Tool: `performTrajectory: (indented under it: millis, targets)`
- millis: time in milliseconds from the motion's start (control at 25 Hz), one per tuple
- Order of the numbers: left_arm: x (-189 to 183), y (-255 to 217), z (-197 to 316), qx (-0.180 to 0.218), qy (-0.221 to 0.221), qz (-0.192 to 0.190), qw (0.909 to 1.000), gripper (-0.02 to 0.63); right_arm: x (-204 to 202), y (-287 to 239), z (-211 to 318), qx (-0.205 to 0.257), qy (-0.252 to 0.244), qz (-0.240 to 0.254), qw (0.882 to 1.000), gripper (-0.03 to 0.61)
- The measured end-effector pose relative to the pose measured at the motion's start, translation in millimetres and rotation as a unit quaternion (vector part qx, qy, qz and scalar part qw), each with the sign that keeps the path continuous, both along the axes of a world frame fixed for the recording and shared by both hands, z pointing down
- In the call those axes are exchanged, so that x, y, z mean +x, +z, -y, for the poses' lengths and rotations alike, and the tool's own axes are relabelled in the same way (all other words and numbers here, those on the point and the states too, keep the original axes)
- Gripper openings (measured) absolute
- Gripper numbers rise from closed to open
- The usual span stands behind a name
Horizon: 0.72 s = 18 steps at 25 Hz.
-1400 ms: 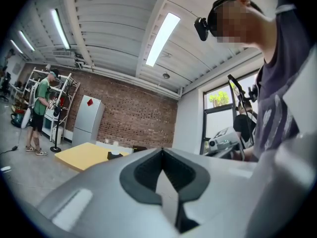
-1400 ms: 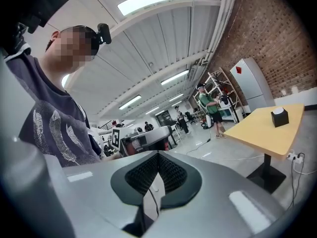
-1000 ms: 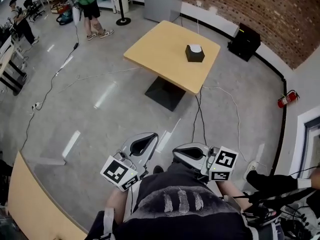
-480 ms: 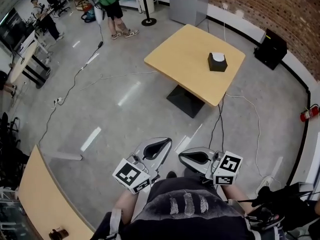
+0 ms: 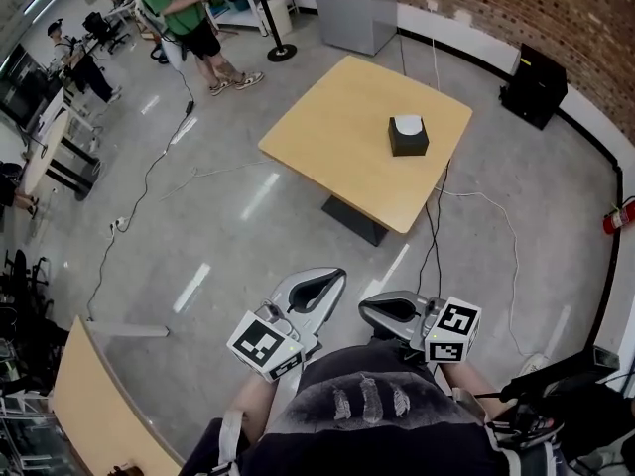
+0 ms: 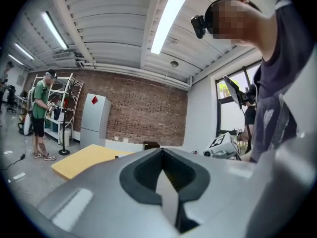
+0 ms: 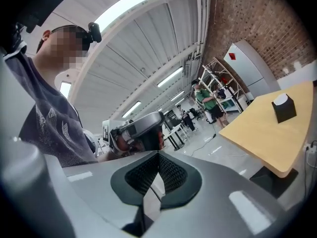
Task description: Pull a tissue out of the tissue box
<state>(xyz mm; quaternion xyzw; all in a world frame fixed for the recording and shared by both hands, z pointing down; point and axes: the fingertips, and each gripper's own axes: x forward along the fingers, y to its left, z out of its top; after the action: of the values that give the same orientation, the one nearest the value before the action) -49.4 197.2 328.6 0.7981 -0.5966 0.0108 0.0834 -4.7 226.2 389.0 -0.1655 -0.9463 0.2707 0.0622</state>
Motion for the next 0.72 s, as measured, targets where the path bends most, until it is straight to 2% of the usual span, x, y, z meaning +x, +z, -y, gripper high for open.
performTrajectory:
  millis: [360,720]
  targets:
    - [10.5,10.2,53.9,-0.03,-0.034,0.009,0.9989,0.002,11.2,8.0,51.7,-0.013,-0.057,-0.006,0.998,0.0]
    - [-0.4,16.2,77.2,-0.03,-0.03,0.018,0.9989,0.002,3.9,14.9,74.9,-0.001,-0.048,-0.012,0.999,0.0]
